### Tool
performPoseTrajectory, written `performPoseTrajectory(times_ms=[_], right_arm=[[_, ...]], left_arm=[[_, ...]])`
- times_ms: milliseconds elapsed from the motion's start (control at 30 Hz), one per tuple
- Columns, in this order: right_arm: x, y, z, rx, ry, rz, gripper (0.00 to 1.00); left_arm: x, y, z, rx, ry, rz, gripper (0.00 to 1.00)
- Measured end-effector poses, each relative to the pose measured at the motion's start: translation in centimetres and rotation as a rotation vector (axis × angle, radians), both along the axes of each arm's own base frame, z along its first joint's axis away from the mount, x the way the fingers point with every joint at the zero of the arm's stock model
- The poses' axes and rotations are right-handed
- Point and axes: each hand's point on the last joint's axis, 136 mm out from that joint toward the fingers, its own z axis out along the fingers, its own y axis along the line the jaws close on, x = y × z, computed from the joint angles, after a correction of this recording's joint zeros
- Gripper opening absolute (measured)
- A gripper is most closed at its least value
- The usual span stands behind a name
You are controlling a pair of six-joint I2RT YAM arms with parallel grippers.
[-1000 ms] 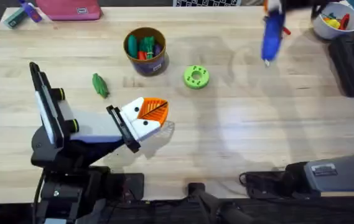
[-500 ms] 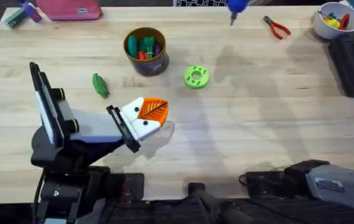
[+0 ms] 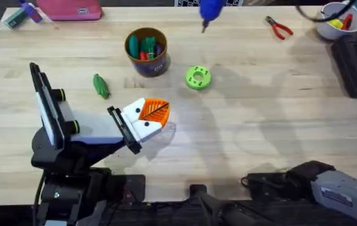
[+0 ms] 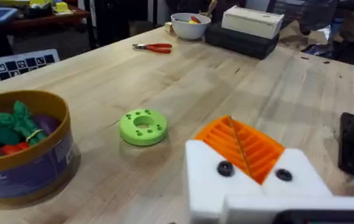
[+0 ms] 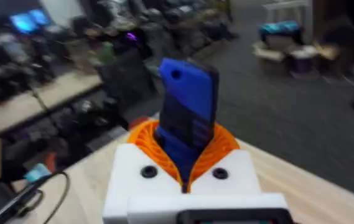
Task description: Pick up the gripper from the table and insert it into the empty holder that is missing its gripper. Then pick up a screw, insert it into the mounting hole, and use the screwdriver to tighten it. Finally, clean up the table by picking up the vegetable and placing it into the bucket.
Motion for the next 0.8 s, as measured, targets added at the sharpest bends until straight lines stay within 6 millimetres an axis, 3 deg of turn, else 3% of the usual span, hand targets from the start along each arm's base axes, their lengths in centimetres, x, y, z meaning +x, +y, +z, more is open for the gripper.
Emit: performPoseTrajectory(times_ms=[267, 467, 800], right_arm=[[-5.5, 3.8, 0.4, 0.077, -0.187, 0.332, 0.025], [-9.7, 6.6, 0.3, 0.118, -0.299, 0.486, 0.025], [-12.8, 12.1, -3.4, 0.11, -0.328, 0.735, 0.025]], left_arm=[[0.0, 0.0, 0.0, 0.0, 0.0, 0.0, 0.008], [0.0, 0.0, 0.0, 0.0, 0.001, 0.0, 0.008], [0.0, 0.0, 0.0, 0.0, 0.0, 0.0, 0.008]])
